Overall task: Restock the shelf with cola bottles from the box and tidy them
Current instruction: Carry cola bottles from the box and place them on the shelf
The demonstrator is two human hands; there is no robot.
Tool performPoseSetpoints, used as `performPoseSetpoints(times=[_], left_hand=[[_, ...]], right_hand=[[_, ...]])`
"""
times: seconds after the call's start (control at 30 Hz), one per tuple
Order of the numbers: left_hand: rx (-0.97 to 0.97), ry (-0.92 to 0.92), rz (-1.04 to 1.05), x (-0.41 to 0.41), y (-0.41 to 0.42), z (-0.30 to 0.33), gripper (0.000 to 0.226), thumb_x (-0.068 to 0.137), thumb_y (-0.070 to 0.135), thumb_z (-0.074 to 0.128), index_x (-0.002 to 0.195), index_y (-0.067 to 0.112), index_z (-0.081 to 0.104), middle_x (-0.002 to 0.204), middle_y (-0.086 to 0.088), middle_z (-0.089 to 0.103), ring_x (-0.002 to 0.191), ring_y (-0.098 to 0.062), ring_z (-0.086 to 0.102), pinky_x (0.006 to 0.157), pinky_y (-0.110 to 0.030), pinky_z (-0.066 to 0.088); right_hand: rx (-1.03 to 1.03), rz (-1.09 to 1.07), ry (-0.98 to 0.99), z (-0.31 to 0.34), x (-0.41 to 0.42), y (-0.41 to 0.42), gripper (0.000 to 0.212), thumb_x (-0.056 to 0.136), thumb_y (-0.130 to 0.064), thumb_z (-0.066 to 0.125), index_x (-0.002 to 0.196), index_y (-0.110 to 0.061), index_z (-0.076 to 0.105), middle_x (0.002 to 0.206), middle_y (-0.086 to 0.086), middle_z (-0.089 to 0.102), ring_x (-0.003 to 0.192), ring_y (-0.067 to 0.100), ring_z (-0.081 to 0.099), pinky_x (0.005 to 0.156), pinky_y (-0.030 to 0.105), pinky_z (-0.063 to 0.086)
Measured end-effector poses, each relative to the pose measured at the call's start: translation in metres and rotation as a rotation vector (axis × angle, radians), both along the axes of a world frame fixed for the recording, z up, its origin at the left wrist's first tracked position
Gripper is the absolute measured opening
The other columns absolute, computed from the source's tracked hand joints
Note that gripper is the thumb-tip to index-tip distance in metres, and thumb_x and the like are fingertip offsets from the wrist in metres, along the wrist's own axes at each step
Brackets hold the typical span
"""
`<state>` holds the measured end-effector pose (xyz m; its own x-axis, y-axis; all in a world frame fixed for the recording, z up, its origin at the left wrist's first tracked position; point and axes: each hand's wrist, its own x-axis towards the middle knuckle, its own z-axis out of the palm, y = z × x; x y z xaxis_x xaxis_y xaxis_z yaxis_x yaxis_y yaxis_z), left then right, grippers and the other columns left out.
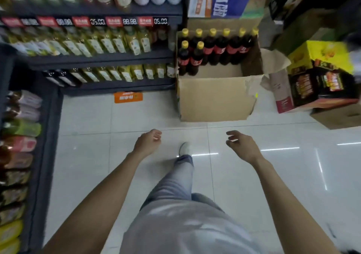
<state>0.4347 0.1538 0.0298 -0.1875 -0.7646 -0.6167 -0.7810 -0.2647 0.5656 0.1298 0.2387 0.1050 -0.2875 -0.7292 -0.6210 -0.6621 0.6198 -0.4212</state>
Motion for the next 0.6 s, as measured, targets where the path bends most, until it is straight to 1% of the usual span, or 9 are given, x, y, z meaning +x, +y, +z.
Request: performPoseSetpoints(times=[0.1, 0.2, 0.27, 0.33, 0.4, 0.47, 0.5, 0.53, 0.6], left_hand=[[-0.098, -0.039, -0.046, -0.065, -0.068, 0.009, 0.025, 0.09, 0.018, 0.055, 0.115, 0.017, 0.061, 0.114, 0.0, 0.067, 0.102, -0.022, 0.063, 0.081, -0.027, 0.046], [-0.217, -0.007, 0.048, -0.126, -0.13, 0.024, 0.027, 0.091, 0.02, 0.057, 0.118, 0.017, 0.059, 0.114, 0.002, 0.066, 0.101, -0.019, 0.062, 0.075, -0.024, 0.041], [-0.247, 0.016, 0.101, -0.153, -0.164, 0.026, 0.032, 0.09, 0.022, 0.059, 0.122, 0.019, 0.058, 0.115, 0.003, 0.066, 0.102, -0.017, 0.061, 0.075, -0.023, 0.041], [-0.198, 0.033, 0.103, -0.169, -0.194, 0.017, 0.034, 0.09, 0.019, 0.06, 0.124, 0.019, 0.057, 0.116, 0.002, 0.065, 0.104, -0.016, 0.061, 0.077, -0.022, 0.042], [-0.138, 0.024, 0.124, -0.178, -0.221, 0.0, 0.036, 0.087, 0.017, 0.061, 0.124, 0.019, 0.057, 0.118, 0.002, 0.064, 0.106, -0.018, 0.06, 0.084, -0.025, 0.046], [-0.15, -0.023, 0.185, -0.183, -0.245, -0.02, 0.045, 0.084, 0.015, 0.064, 0.128, 0.018, 0.054, 0.123, -0.002, 0.062, 0.11, -0.022, 0.06, 0.09, -0.032, 0.048], [-0.169, -0.048, 0.231, -0.186, -0.256, -0.029, 0.051, 0.083, 0.015, 0.066, 0.131, 0.017, 0.051, 0.125, -0.004, 0.06, 0.111, -0.023, 0.059, 0.091, -0.033, 0.047], [-0.187, -0.066, 0.283, -0.188, -0.267, -0.038, 0.055, 0.081, 0.015, 0.068, 0.133, 0.016, 0.048, 0.128, -0.006, 0.058, 0.113, -0.025, 0.057, 0.091, -0.032, 0.045], [-0.218, -0.086, 0.351, -0.191, -0.284, -0.054, 0.059, 0.081, 0.016, 0.069, 0.135, 0.014, 0.046, 0.13, -0.01, 0.055, 0.116, -0.027, 0.054, 0.091, -0.032, 0.043]], right_hand=[[-0.078, -0.011, 0.04, 0.01, -0.051, -0.064, 0.03, 0.09, -0.018, 0.057, 0.119, -0.019, 0.06, 0.107, 0.001, 0.067, 0.092, 0.019, 0.062, 0.086, 0.032, 0.047], [-0.17, -0.002, 0.014, 0.007, -0.088, -0.135, 0.029, 0.087, -0.014, 0.058, 0.116, -0.019, 0.062, 0.1, -0.001, 0.067, 0.09, 0.018, 0.061, 0.09, 0.036, 0.048], [-0.227, 0.036, -0.001, -0.005, -0.103, -0.184, 0.03, 0.085, -0.014, 0.06, 0.115, -0.019, 0.062, 0.099, -0.001, 0.067, 0.091, 0.019, 0.063, 0.089, 0.039, 0.049], [-0.238, 0.095, -0.057, -0.024, -0.11, -0.232, 0.034, 0.085, -0.01, 0.061, 0.118, -0.017, 0.06, 0.105, 0.003, 0.067, 0.095, 0.022, 0.064, 0.087, 0.037, 0.05], [-0.248, 0.203, -0.065, -0.052, -0.112, -0.275, 0.041, 0.084, -0.006, 0.061, 0.124, -0.015, 0.055, 0.113, 0.007, 0.066, 0.101, 0.026, 0.062, 0.087, 0.037, 0.05], [-0.243, 0.289, -0.044, -0.083, -0.112, -0.313, 0.049, 0.084, -0.004, 0.059, 0.131, -0.016, 0.049, 0.117, 0.01, 0.064, 0.105, 0.03, 0.06, 0.086, 0.042, 0.051], [-0.244, 0.317, -0.037, -0.097, -0.111, -0.33, 0.053, 0.085, -0.003, 0.058, 0.134, -0.017, 0.046, 0.119, 0.012, 0.063, 0.106, 0.032, 0.059, 0.086, 0.044, 0.051], [-0.255, 0.34, -0.041, -0.111, -0.11, -0.346, 0.057, 0.085, -0.001, 0.057, 0.138, -0.017, 0.042, 0.121, 0.013, 0.061, 0.108, 0.032, 0.058, 0.087, 0.044, 0.051], [-0.279, 0.377, -0.067, -0.134, -0.106, -0.373, 0.066, 0.084, 0.0, 0.058, 0.143, -0.018, 0.034, 0.135, 0.01, 0.052, 0.118, 0.029, 0.053, 0.094, 0.04, 0.047]])
